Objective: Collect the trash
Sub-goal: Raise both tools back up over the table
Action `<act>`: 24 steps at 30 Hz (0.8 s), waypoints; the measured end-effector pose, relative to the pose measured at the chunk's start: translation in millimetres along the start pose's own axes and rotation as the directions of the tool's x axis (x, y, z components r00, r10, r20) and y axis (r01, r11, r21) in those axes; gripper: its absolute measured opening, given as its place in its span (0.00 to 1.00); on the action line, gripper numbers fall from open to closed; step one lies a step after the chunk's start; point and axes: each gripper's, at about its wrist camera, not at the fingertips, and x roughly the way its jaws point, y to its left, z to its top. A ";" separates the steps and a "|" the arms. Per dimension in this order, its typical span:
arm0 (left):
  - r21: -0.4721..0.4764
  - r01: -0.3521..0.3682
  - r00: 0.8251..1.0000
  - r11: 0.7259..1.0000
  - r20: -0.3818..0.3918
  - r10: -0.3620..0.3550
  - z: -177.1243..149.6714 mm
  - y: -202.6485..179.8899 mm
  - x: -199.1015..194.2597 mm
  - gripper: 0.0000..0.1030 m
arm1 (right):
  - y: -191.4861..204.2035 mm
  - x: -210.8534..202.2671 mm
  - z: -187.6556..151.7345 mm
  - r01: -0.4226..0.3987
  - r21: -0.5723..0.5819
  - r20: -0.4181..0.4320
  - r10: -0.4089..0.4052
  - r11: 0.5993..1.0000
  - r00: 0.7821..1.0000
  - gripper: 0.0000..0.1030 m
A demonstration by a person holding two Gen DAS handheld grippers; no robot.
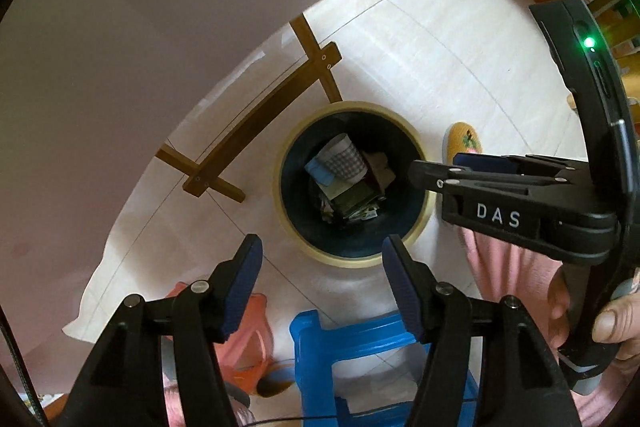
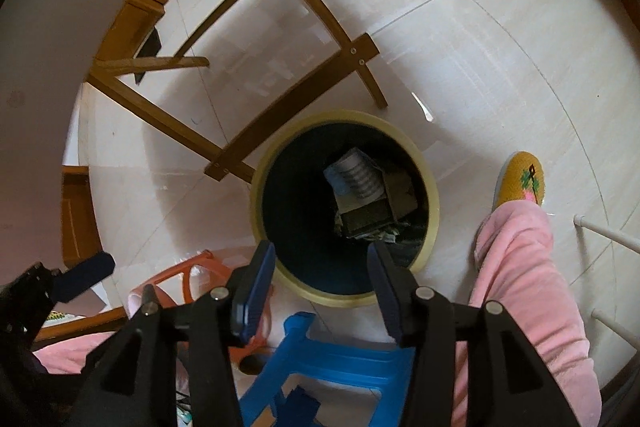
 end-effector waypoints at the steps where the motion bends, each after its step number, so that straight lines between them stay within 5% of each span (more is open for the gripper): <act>1: 0.002 0.002 1.000 1.000 0.008 -0.002 -1.4 -0.2 -4.5 0.59 | 1.1 -4.0 -0.7 -0.006 0.002 0.006 0.006 1.000 1.000 0.47; 12: -0.029 0.084 0.987 0.996 0.139 -0.079 -22.0 10.0 -90.5 0.59 | 26.4 -70.4 -23.5 -0.058 -0.014 0.088 0.059 0.998 0.994 0.47; 24: -0.137 0.179 0.939 0.974 0.320 -0.128 -46.7 50.2 -180.5 0.59 | 79.3 -145.8 -47.0 -0.044 -0.140 0.201 0.072 0.989 0.977 0.47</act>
